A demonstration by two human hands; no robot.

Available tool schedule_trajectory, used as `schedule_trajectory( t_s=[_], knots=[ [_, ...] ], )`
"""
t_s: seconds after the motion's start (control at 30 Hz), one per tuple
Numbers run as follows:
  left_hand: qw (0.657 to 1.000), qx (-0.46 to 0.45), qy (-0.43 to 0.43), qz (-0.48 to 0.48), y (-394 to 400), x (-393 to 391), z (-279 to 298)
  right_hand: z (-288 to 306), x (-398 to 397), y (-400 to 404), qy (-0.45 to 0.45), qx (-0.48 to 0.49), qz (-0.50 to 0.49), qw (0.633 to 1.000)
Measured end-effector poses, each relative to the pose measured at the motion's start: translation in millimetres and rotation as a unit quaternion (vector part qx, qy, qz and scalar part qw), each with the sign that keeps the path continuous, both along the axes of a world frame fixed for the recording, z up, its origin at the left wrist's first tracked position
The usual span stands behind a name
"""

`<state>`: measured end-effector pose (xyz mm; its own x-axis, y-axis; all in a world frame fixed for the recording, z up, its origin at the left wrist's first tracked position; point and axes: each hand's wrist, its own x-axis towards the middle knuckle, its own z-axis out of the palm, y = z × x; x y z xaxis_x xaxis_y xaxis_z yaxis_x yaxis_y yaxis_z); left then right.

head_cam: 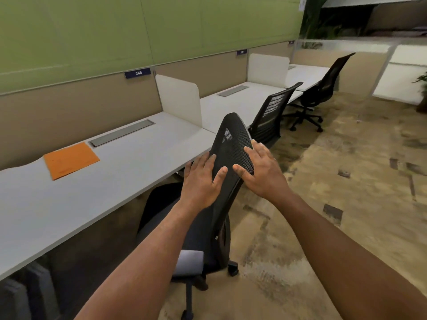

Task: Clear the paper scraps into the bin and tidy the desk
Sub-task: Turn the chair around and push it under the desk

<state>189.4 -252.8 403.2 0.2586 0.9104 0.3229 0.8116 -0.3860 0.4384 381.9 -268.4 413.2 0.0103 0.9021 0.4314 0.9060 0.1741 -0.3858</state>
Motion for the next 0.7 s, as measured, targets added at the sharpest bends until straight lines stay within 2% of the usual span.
schedule_trajectory(
  t_s=[0.27,0.47,0.6,0.7],
  knots=[
    [0.999,-0.039,-0.005,-0.024,72,71,4,5,62,77,-0.001,-0.051,-0.018,0.999],
    [0.997,-0.030,0.057,-0.038,111,110,-3,2,93,144,0.023,-0.079,-0.014,0.997],
    [0.995,-0.069,0.073,0.001,119,127,-13,-6,99,180,0.012,-0.113,0.025,0.993],
    [0.991,-0.104,0.054,0.066,123,144,-17,-12,103,212,0.018,-0.136,0.067,0.988]
  ],
)
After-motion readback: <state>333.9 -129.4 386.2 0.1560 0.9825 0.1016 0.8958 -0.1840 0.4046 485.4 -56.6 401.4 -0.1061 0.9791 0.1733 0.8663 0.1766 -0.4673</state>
